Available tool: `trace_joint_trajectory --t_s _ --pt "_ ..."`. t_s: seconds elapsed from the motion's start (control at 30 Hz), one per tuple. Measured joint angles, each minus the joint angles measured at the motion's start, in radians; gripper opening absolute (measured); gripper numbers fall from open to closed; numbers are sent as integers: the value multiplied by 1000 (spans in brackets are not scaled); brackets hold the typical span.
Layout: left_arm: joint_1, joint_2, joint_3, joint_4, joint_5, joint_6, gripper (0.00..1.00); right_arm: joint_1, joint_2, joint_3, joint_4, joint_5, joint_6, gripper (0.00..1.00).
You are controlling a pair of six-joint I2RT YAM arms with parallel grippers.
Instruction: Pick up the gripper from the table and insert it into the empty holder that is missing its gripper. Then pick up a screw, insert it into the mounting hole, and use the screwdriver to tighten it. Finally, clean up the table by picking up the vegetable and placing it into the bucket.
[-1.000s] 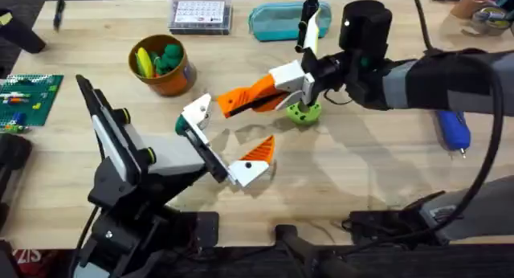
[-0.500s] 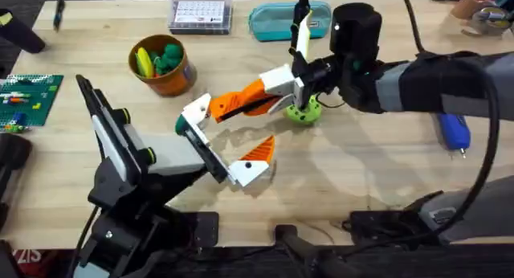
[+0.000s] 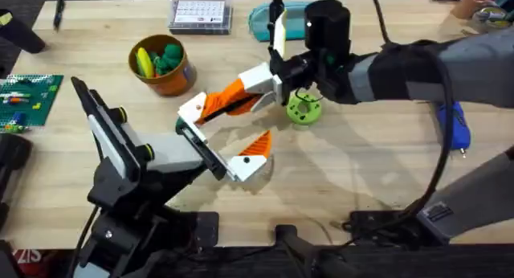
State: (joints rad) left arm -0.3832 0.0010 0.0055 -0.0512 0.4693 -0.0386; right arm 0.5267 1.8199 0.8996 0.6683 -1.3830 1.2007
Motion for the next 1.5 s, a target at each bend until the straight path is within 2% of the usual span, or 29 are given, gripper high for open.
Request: trace_joint_trajectory --t_s 0.53,0.63,0.87,1.43,1.5 --pt "13 0 0 -2 -67 -10 990 36 136 163 -54 -64 -4 18" --pt "13 0 0 -2 -56 -13 990 33 140 167 -56 -76 -4 17" --pt "13 0 0 -1 32 -14 990 15 147 167 -76 -141 -7 18" --pt "16 0 0 -1 37 -21 990 20 147 169 -101 -141 -27 19" --pt "16 0 0 -1 36 -21 990 20 147 169 -102 -140 -28 67"
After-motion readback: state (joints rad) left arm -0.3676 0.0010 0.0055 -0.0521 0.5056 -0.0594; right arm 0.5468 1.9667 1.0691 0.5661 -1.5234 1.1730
